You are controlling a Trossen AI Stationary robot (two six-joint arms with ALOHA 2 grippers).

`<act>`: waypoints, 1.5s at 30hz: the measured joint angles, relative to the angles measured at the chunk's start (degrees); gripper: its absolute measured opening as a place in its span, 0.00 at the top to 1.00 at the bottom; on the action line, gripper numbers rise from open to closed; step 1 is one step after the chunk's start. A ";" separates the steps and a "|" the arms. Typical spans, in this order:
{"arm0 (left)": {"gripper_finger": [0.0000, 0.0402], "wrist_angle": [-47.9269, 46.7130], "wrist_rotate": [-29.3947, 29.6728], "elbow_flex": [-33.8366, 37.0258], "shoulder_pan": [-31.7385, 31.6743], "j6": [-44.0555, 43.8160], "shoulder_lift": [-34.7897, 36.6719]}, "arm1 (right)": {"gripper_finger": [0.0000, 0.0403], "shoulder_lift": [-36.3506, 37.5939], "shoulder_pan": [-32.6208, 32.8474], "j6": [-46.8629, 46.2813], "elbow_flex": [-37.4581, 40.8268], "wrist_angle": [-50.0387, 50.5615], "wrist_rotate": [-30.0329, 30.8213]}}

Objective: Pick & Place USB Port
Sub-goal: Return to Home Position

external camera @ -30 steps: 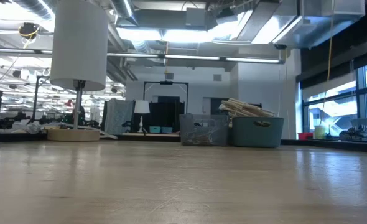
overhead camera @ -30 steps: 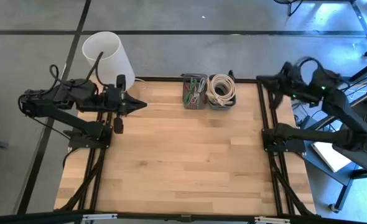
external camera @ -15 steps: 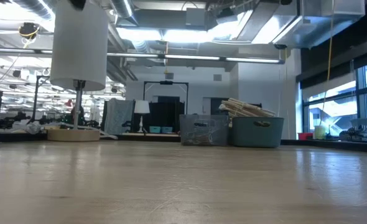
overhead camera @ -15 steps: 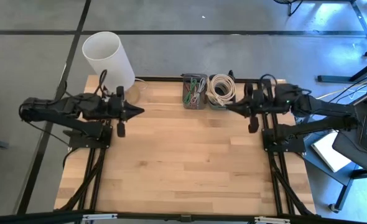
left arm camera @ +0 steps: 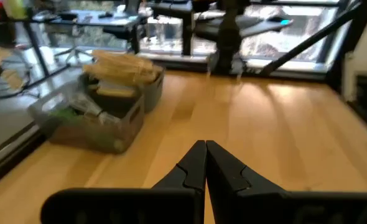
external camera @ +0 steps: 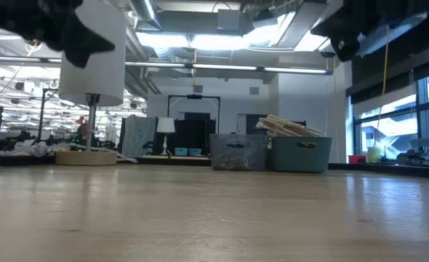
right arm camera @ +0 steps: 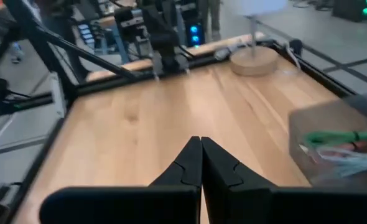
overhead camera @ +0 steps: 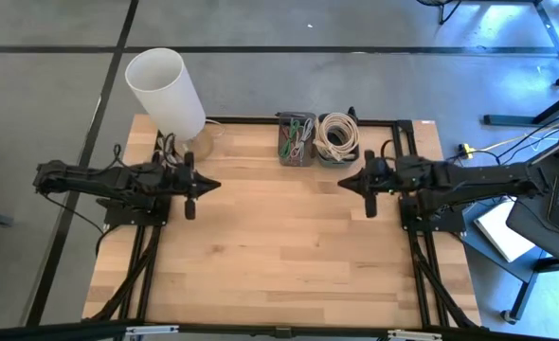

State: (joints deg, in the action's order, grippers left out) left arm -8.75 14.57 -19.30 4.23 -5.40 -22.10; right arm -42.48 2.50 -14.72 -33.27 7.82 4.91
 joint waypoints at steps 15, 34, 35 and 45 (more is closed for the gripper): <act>0.99 1.50 -2.69 12.84 -6.09 -3.51 0.61 | 0.99 2.95 -0.07 -2.84 17.42 -11.66 9.28; 0.99 9.13 -13.85 18.76 -18.48 3.20 -1.54 | 0.96 2.82 -0.11 0.59 28.21 -12.80 12.26; 0.99 9.14 -13.03 18.76 -18.69 3.20 -1.54 | 0.96 2.82 -0.11 0.57 28.21 -11.80 12.30; 0.98 11.01 -11.23 18.74 -18.71 3.20 -1.27 | 0.94 2.82 -0.11 4.73 28.21 -9.71 12.44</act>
State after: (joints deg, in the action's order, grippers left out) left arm 2.26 3.33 -0.56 -14.48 -2.20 -23.38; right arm -39.66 2.39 -9.99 -5.06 -1.89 17.35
